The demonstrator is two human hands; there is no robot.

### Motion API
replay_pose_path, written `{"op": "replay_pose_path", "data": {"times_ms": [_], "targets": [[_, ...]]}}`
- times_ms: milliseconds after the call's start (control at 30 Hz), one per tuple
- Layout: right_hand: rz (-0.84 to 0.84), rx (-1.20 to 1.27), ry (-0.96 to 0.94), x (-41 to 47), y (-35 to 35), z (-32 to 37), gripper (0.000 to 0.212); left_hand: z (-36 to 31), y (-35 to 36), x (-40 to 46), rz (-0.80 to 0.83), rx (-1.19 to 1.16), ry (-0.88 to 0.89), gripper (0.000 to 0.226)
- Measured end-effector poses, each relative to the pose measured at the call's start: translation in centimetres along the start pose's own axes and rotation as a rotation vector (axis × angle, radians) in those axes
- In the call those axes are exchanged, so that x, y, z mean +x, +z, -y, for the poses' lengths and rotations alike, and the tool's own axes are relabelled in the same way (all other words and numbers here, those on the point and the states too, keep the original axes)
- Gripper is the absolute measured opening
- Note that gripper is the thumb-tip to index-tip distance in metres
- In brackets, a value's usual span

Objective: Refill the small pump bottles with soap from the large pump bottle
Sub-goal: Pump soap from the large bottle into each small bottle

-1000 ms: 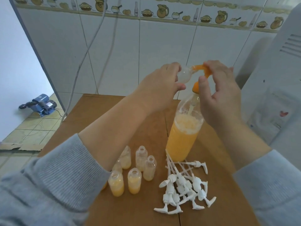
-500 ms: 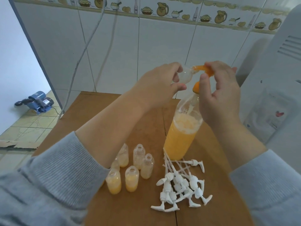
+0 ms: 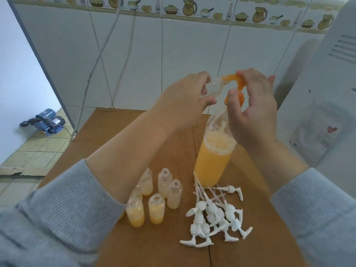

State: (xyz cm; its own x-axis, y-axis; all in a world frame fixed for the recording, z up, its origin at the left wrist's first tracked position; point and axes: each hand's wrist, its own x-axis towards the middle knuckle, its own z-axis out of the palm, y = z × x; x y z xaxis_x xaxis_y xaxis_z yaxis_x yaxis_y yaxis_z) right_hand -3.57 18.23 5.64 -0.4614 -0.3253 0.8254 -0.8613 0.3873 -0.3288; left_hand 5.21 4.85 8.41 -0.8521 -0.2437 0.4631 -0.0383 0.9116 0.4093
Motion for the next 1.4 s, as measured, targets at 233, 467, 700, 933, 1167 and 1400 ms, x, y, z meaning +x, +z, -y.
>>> {"op": "replay_pose_path", "data": {"times_ms": [233,467,700,933,1167,1400], "targets": [[-0.080,-0.002,0.005,-0.7,1.2,-0.4,0.038,-0.3,0.5,-0.1,-0.016,0.007,-0.004,0.036],[-0.046,0.009,0.003,-0.3,0.6,0.1,0.044,-0.1,-0.2,-0.1,0.014,0.027,-0.002,0.035],[-0.127,-0.017,-0.016,-0.4,1.4,-0.2,0.038,-0.7,0.1,-0.1,-0.030,0.040,0.023,0.032],[-0.065,-0.020,-0.013,-0.2,1.7,-0.4,0.039,-0.1,0.1,0.1,0.012,0.070,-0.001,0.035],[-0.115,0.024,-0.014,0.7,1.2,0.1,0.041,-0.6,-0.5,0.4,-0.049,0.075,0.037,0.034],[-0.095,-0.008,-0.008,-0.6,2.1,-0.6,0.037,-0.4,0.4,0.0,-0.004,0.101,0.020,0.034]]}}
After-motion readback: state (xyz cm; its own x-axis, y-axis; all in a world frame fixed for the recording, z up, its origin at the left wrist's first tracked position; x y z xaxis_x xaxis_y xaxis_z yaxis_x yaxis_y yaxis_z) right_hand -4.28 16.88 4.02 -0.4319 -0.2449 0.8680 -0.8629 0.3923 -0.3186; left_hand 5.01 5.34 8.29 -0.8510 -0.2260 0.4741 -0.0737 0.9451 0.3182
